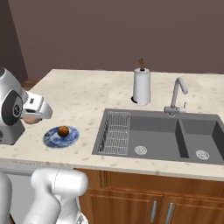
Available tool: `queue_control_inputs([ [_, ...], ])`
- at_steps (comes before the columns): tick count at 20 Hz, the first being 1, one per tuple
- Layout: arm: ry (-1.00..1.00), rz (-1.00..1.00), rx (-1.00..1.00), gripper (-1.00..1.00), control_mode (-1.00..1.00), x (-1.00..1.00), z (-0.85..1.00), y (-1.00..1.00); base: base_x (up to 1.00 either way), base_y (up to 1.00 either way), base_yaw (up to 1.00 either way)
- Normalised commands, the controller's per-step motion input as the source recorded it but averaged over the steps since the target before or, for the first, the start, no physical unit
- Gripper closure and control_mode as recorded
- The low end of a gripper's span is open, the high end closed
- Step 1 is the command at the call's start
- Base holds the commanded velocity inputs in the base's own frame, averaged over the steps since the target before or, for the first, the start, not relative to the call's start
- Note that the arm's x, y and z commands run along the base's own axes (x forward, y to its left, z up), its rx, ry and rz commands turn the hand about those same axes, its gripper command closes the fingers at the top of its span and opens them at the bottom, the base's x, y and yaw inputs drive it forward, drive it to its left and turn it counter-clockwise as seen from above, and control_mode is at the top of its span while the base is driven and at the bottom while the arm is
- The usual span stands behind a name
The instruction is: Pick the peach and orange from the fridge and place them on the plate next to the blender to make a fruit smoothie.
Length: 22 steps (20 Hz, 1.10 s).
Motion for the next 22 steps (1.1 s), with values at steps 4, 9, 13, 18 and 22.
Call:
queue_control_inputs([
  [4, 0.13, 0.01, 0.0, 1.0, -1.0, 0.24, -0.09, 0.08, 0.19, 0.14, 0.02],
  [9, 0.28, 0.04, -0.02, 1.0, -1.0, 0.43, -0.54, 0.17, 0.0, 0.0, 0.0],
  [13, 0.17, 0.01, -0.06, 1.0, -1.0, 0.72, -0.67, 0.38, 0.0, 0.0, 0.0],
  [18, 0.02, 0.0, -0.11, 1.0, -1.0, 0.65, -0.73, 0.44, 0.0, 0.0, 0.0],
  [22, 0.04, 0.0, -0.02, 1.0, -1.0, 0.56, -0.6, 0.33, 0.0, 0.0, 0.0],
])
